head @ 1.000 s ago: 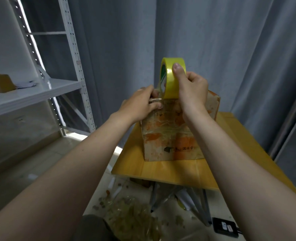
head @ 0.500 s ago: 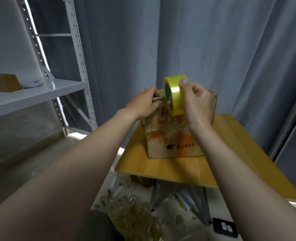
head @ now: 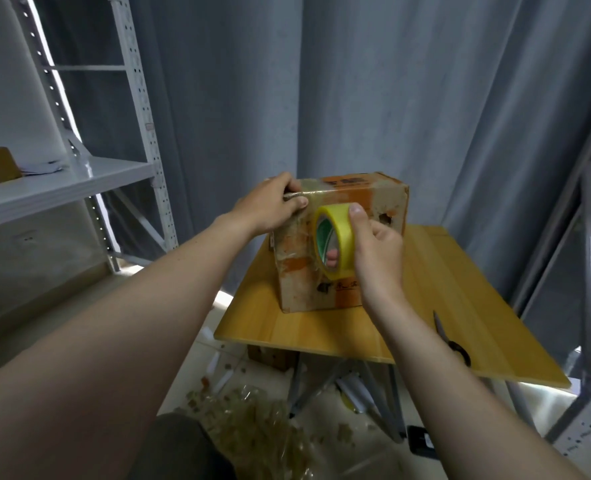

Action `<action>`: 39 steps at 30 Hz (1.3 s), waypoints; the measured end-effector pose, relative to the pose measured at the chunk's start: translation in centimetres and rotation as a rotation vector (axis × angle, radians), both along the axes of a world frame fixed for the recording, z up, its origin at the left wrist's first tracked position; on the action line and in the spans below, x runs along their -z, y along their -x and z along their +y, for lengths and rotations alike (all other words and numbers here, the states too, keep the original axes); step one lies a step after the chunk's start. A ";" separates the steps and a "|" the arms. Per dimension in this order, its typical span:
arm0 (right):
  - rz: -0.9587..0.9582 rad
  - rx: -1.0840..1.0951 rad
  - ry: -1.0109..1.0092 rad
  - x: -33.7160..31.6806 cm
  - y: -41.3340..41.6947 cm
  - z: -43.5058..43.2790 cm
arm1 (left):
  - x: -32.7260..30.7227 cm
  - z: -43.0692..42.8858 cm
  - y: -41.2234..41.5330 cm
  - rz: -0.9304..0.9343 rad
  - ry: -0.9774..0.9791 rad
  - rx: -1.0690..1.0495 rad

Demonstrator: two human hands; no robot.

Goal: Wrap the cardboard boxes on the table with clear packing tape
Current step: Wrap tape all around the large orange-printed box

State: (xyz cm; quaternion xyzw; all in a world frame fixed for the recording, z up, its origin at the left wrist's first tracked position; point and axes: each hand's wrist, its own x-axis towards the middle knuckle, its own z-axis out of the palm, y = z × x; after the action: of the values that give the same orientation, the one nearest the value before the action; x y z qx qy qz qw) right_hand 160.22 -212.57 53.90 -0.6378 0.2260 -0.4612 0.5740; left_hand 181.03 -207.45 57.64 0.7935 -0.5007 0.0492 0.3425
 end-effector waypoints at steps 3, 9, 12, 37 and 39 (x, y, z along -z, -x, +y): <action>0.034 0.038 -0.062 2.3 0.1 0.3 | 0.3 -0.2 -0.3 0.046 0.040 0.012; 0.109 0.038 -0.154 6.1 -0.4 0.0 | 0.6 -0.2 -0.2 0.078 0.055 0.030; 0.149 0.064 -0.130 6.5 -0.9 -0.6 | 0.6 -0.2 -0.2 0.082 0.058 0.031; 0.437 0.168 -0.192 10.0 -0.1 -10.0 | 15.6 0.2 4.7 0.774 0.355 -0.293; 0.441 0.210 -0.171 9.4 0.1 -9.2 | 14.8 0.5 5.2 0.773 0.407 -0.279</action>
State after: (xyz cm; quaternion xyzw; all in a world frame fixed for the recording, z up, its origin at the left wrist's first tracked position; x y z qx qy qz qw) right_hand 160.17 -221.81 44.51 -0.6451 0.4488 -0.3474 0.5117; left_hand 175.82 -206.96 42.83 0.7300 -0.2048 -0.1074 0.6432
